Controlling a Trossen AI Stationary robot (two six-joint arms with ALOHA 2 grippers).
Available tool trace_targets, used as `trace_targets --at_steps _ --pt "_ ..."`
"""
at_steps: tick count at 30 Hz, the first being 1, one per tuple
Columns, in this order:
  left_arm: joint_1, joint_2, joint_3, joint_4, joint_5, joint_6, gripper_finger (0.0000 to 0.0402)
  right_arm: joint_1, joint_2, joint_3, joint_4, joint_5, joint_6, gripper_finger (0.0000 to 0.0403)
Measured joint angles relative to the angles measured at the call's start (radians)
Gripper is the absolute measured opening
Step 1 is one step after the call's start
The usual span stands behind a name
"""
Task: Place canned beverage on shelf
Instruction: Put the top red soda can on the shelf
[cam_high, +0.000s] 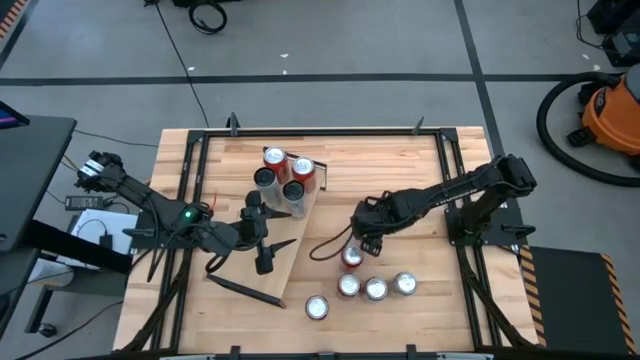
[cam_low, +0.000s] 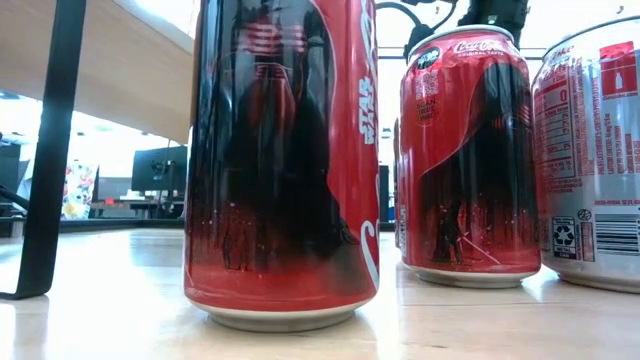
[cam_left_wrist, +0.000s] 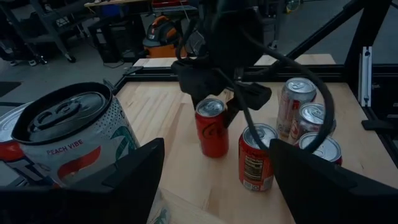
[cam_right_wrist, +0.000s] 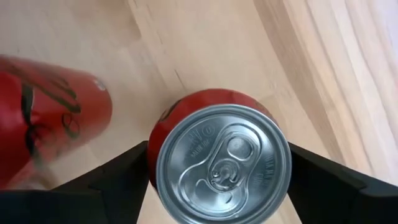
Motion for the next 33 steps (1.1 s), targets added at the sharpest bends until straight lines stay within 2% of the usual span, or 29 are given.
trace_targets --at_steps 3,10,16,26,33 --pt "0.0 0.0 0.0 0.0 0.0 0.0 0.0302 -0.013 0.0 0.0 0.024 -0.002 -0.014 0.0335" --pt "0.0 0.0 0.0 -0.001 0.0 0.0 0.0302 -0.045 -0.008 0.0 0.05 -0.059 -0.115 0.0372" --pt "0.0 0.0 0.0 -0.016 0.0 0.0 0.0302 -0.059 -0.062 0.032 0.049 -0.074 -0.209 0.0378" --pt "0.0 0.0 0.0 -0.02 0.0 -0.004 0.0302 -0.042 -0.13 0.07 0.022 -0.077 -0.744 0.0379" --pt "0.0 0.0 0.0 -0.024 0.0 -0.006 0.0302 -0.039 -0.103 0.07 0.01 -0.112 -0.931 0.038"
